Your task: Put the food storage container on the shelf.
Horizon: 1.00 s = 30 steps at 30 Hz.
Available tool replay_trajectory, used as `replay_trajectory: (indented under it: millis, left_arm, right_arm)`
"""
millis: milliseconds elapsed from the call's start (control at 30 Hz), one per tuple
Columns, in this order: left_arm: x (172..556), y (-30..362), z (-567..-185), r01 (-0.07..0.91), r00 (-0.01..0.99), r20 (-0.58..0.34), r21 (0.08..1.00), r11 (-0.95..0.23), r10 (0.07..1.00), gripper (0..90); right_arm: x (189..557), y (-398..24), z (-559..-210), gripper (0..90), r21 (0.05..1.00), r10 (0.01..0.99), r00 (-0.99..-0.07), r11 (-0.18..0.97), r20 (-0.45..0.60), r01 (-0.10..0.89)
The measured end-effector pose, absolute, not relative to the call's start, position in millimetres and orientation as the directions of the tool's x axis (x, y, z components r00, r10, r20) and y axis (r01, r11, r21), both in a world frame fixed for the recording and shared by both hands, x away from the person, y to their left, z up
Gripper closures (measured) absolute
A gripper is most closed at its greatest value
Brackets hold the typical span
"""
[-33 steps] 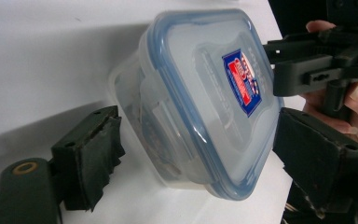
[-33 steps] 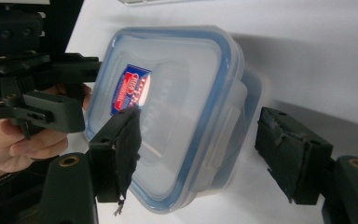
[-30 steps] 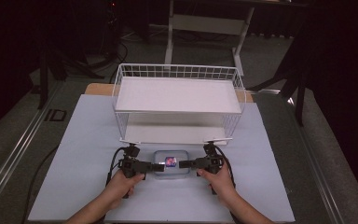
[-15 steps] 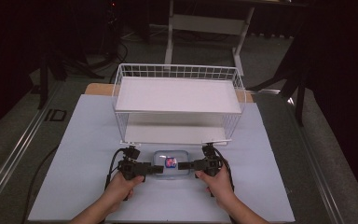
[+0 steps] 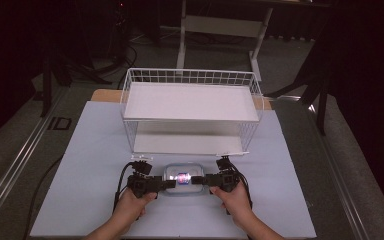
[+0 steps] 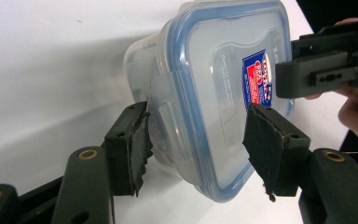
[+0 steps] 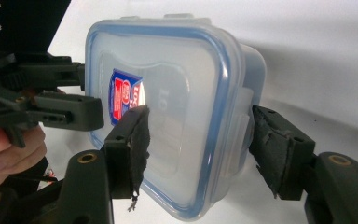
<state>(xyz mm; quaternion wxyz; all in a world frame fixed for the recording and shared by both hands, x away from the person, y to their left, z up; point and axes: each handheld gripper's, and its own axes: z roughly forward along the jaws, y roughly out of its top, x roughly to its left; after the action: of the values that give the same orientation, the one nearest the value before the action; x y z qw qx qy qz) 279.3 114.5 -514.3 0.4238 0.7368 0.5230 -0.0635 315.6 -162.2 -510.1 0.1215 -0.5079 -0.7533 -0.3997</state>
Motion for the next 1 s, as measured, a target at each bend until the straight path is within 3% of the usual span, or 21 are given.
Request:
replay_trajectory:
  millis: [633, 1000]
  left_arm:
    - [273, 107, -509, 0.798, 0.432, -0.524, 0.601, -0.04, 0.734, 44.5]
    - [299, 105, -494, 0.757, 0.459, -0.51, 0.653, -0.021, 0.727, 44.7]
  right_arm:
    - [312, -166, -502, 40.4, 0.518, 0.675, -0.473, 0.155, 0.566, 0.841]
    - [330, -169, -483, 40.3, 0.593, 0.687, -0.505, 0.132, 0.523, 0.795]
